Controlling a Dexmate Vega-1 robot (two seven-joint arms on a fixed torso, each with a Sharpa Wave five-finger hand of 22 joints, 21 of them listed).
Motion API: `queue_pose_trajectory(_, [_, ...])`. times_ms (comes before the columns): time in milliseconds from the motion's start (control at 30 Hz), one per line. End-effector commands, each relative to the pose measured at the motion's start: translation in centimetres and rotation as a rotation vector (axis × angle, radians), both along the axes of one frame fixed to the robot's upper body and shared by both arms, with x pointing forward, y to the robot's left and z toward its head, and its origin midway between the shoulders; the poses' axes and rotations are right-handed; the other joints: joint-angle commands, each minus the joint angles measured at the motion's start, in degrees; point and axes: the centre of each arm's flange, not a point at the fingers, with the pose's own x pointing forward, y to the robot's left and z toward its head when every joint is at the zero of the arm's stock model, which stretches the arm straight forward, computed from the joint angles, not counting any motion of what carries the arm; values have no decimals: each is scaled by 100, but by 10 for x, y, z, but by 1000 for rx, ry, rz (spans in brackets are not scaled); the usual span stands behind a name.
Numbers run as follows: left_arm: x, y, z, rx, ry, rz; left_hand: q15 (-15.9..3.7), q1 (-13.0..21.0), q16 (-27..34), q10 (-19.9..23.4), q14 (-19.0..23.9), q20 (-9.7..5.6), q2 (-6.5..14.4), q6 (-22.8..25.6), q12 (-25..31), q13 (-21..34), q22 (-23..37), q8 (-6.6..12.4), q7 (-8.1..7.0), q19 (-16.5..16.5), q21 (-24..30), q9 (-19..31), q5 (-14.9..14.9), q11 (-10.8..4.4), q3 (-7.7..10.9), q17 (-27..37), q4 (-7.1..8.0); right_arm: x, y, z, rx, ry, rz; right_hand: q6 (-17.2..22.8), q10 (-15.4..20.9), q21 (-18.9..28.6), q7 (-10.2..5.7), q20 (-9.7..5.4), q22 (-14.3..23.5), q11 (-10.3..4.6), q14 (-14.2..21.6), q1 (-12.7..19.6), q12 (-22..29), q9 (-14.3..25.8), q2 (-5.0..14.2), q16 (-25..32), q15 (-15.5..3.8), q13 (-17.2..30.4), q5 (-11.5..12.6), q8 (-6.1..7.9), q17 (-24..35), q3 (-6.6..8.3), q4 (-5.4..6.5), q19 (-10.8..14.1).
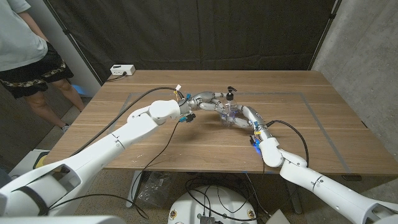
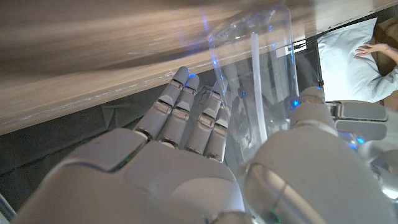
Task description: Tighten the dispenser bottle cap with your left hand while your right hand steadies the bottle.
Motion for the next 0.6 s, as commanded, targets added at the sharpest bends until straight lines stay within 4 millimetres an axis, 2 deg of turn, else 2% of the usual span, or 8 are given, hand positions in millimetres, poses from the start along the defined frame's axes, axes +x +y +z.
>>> queue_pose_trajectory(33, [15,13,15,42,-8,84,19,-4,-29,52,31,-1,13,3,156,444,3,-7,3,-43,77,21,33,-23,41,32,6,-2,-6,-1,12,3,-9,813,19,22,-737,-191,10,-21,-14,1530,12,32,1543,-5,-270,9,-15,35,31,128,68,-33])
queue_pose_trajectory(300, [-13,48,15,-28,-49,158,13,-14,-36,48,49,-1,4,-13,169,442,-6,-17,14,-62,123,21,43,-47,57,48,7,1,-7,-2,12,6,-8,821,14,24,-737,-193,11,-24,-23,1538,7,33,1548,-9,-269,9,-27,28,31,139,71,-39])
queue_pose_trajectory(600, [-53,64,3,-131,-99,173,3,-36,-46,41,64,-7,-6,-11,179,435,-16,-18,5,-68,176,21,51,-37,71,62,15,4,-5,1,16,2,-7,822,15,26,-738,-190,13,-24,-22,1547,4,34,1558,-7,-272,10,-37,18,31,151,75,-42])
